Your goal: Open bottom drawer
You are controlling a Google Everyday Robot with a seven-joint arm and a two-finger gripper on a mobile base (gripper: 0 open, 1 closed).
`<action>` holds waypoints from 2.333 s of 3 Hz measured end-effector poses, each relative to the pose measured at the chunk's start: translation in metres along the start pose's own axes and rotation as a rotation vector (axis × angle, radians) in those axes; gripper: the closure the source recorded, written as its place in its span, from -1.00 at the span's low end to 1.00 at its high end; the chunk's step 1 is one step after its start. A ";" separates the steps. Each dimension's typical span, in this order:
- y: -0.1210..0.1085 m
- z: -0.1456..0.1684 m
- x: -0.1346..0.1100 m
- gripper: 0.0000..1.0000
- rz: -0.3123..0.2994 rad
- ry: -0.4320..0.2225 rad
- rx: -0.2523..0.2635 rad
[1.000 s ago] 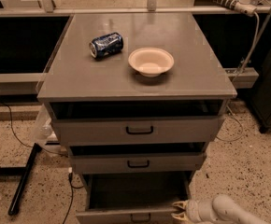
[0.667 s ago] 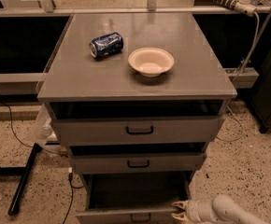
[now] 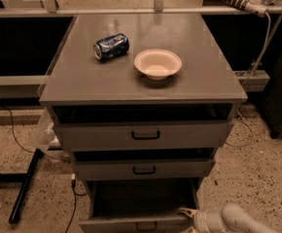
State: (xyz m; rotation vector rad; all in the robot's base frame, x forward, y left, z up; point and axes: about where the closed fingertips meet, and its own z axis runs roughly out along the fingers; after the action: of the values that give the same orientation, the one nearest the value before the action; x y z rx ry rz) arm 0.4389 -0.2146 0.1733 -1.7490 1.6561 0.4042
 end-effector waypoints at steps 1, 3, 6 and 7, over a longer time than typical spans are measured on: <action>0.017 0.000 0.006 0.22 0.009 -0.010 -0.027; 0.014 -0.006 0.000 1.00 0.009 -0.010 -0.027; 0.057 -0.012 -0.007 1.00 0.006 -0.041 -0.072; 0.055 -0.017 -0.011 0.63 0.006 -0.041 -0.072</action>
Offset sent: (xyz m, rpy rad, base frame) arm -0.1658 -0.0587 -0.1196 0.0707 0.2573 0.0947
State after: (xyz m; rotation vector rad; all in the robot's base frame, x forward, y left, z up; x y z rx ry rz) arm 0.3803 -0.2153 0.1779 -1.7766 1.6371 0.5051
